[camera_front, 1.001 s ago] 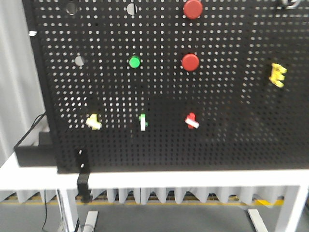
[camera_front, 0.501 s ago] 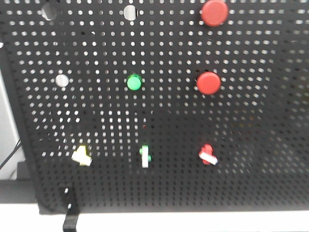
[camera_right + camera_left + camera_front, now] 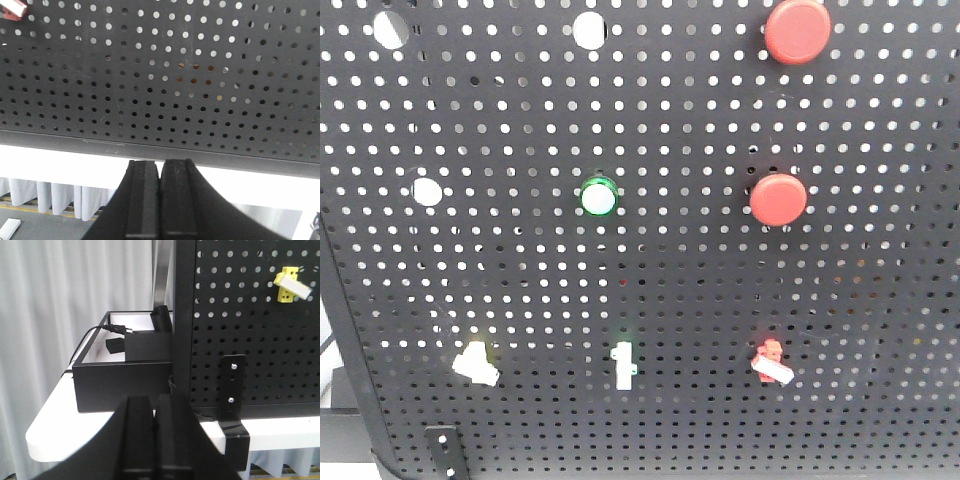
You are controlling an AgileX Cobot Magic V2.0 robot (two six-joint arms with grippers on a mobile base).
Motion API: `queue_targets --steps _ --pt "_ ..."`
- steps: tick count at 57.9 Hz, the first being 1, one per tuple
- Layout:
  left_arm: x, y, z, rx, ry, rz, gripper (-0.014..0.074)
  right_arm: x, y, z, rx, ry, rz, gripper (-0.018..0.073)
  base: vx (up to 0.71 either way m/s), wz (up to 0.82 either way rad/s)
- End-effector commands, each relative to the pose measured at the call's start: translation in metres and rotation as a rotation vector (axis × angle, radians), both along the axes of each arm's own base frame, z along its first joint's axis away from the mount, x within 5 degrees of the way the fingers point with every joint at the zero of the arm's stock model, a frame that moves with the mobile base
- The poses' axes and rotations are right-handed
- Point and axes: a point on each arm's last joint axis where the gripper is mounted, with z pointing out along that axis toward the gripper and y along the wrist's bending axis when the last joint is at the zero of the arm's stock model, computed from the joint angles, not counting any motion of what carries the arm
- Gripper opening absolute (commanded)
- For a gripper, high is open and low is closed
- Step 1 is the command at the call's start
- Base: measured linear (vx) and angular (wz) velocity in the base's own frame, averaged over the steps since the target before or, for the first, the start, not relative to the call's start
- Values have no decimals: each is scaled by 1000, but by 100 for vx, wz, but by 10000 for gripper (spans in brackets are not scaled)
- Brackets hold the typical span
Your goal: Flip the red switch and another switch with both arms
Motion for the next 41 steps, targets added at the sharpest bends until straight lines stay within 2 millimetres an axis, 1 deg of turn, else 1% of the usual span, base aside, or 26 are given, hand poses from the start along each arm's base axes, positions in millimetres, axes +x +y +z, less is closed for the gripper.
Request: queue_targets --steps 1,41 --pt "1 0 1 -20 -61 -7 2 0 0 6 -5 -89 -3 -6 2 1" --pt "1 0 1 -20 -61 -7 2 0 0 8 -6 -106 -3 -6 0 0"
